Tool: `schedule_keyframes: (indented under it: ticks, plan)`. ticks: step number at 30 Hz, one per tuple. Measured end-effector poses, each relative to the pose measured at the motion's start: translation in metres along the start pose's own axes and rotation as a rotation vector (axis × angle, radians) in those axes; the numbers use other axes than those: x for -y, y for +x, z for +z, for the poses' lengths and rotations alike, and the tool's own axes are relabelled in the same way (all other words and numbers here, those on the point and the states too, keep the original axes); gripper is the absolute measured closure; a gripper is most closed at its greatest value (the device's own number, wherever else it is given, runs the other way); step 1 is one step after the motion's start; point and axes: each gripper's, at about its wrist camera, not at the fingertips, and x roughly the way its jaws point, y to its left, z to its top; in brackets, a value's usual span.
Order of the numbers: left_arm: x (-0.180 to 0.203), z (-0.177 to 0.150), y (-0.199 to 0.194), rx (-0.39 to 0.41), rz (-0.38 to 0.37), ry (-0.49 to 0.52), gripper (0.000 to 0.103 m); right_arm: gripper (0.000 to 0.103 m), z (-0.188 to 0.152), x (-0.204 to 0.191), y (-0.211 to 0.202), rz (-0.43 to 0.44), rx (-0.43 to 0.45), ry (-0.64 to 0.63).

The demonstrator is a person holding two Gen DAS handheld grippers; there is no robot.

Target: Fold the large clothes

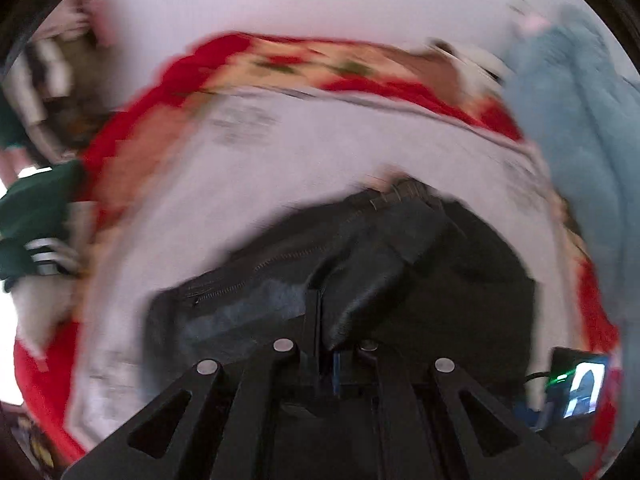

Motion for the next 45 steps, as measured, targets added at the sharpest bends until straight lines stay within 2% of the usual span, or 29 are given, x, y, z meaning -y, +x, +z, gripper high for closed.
schedule_keyframes:
  ticks: [4,7,11,14,15,17,18,19,21,25,27,28,30,33,35,36,39,40,41,42,45]
  plan:
    - [0.094,-0.007,0.038,-0.076,-0.09,0.139,0.101,0.02,0.0,0.066,0.005,-0.007,-0.019,0.12]
    - [0.142,-0.017,0.069,-0.134,-0.09,0.228,0.101,0.02,-0.001,0.107,0.008,-0.019,-0.027,0.183]
    - [0.167,-0.027,0.106,-0.221,-0.055,0.268,0.099,0.02,-0.001,0.14,0.013,-0.011,-0.041,0.234]
    - [0.168,-0.034,0.12,-0.305,-0.064,0.244,0.094,0.02,0.0,0.156,0.016,0.038,-0.054,0.266]
    - [0.166,-0.033,0.12,-0.324,-0.086,0.237,0.086,0.02,0.0,0.159,0.016,0.058,-0.059,0.275]
    - [0.164,-0.034,0.121,-0.348,-0.117,0.243,0.06,0.02,0.001,0.169,0.015,0.116,-0.065,0.302]
    - [0.162,-0.034,0.12,-0.352,-0.123,0.242,0.036,0.02,0.001,0.173,0.013,0.16,-0.072,0.315]
    - [0.158,-0.033,0.117,-0.35,-0.135,0.239,0.021,0.02,0.001,0.175,0.01,0.204,-0.074,0.327]
    - [0.148,-0.031,0.11,-0.346,-0.15,0.216,0.015,0.02,0.001,0.178,0.004,0.282,-0.071,0.349]
    - [0.112,-0.027,0.091,-0.348,-0.137,0.148,0.014,0.021,0.011,0.172,-0.011,0.453,-0.049,0.371]
    - [0.086,-0.025,0.077,-0.334,-0.116,0.105,0.014,0.028,0.025,0.158,-0.018,0.535,-0.036,0.357]
    - [0.07,-0.024,0.07,-0.327,-0.1,0.078,0.014,0.038,0.035,0.149,-0.02,0.567,-0.032,0.333]
    - [0.037,-0.023,0.059,-0.307,-0.051,0.025,0.014,0.044,0.053,0.126,-0.017,0.592,-0.027,0.276]
    - [-0.017,-0.024,0.052,-0.26,0.118,-0.032,0.014,0.044,0.08,0.094,-0.008,0.59,-0.033,0.208]
    - [-0.05,-0.027,0.06,-0.242,0.234,-0.057,0.014,0.043,0.094,0.081,0.013,0.561,-0.075,0.184]
    - [-0.066,-0.029,0.07,-0.258,0.294,-0.063,0.014,0.043,0.105,0.067,0.027,0.538,-0.11,0.166]
    - [-0.106,-0.037,0.091,-0.304,0.371,-0.123,0.014,0.043,0.123,0.031,0.052,0.478,-0.174,0.084]
    - [-0.112,-0.039,0.091,-0.304,0.374,-0.144,0.014,0.056,0.125,0.022,0.051,0.426,-0.146,0.044]
    - [-0.118,-0.04,0.09,-0.297,0.384,-0.162,0.014,0.086,0.125,0.02,0.048,0.388,-0.115,0.022]
    - [-0.123,-0.041,0.087,-0.29,0.395,-0.176,0.014,0.089,0.124,0.015,0.037,0.357,-0.064,0.0]
    - [-0.132,-0.047,0.077,-0.276,0.406,-0.215,0.014,0.095,0.115,0.017,0.007,0.341,0.042,0.002]
